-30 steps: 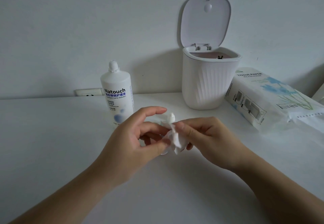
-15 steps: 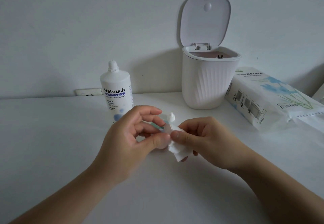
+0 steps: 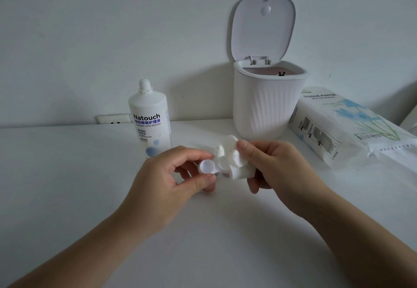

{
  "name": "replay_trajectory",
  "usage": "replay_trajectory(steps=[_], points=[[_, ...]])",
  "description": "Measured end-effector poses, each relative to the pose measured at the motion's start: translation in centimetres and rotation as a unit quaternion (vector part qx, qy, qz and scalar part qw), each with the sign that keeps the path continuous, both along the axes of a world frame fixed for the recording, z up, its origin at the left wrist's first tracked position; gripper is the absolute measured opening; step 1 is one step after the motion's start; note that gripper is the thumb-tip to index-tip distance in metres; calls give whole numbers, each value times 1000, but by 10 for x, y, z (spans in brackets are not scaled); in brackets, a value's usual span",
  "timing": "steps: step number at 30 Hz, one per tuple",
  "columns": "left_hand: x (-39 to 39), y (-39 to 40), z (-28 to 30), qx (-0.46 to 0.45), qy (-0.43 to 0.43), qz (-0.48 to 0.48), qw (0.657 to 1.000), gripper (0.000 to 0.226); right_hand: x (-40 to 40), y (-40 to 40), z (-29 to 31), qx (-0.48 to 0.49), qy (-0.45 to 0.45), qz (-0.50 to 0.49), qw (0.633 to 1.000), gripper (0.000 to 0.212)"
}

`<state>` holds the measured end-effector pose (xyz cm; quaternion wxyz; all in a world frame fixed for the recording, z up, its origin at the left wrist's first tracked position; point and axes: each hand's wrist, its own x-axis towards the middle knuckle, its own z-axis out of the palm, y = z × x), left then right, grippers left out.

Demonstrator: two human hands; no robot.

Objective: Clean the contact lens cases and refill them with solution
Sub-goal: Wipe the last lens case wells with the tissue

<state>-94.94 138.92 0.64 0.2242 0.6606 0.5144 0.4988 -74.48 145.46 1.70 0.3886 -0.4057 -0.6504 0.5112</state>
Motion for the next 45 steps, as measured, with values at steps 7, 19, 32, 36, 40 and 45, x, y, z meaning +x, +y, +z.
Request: replay_trajectory(steps=[7,19,32,36,40,45], points=[[0,1,-5,-32,6,0,999,36,-2,-3,-4,34,-32,81,996,43],[-1,2,-2,49,59,-1,997,29,4,-2,-3,-7,-114,179,977,27],[0,3,-9,84,53,6,995,21,0,-2,-5,-3,-59,148,987,29],[-4,5,-9,93,95,-16,991,27,0,-5,-4,-9,-107,180,978,25],[-2,5,-7,118,90,4,989,25,0,-5,-6,9,-77,150,986,25],[4,0,-9,99,50,29,993,23,-3,-4,-7,2,-12,125,992,27]])
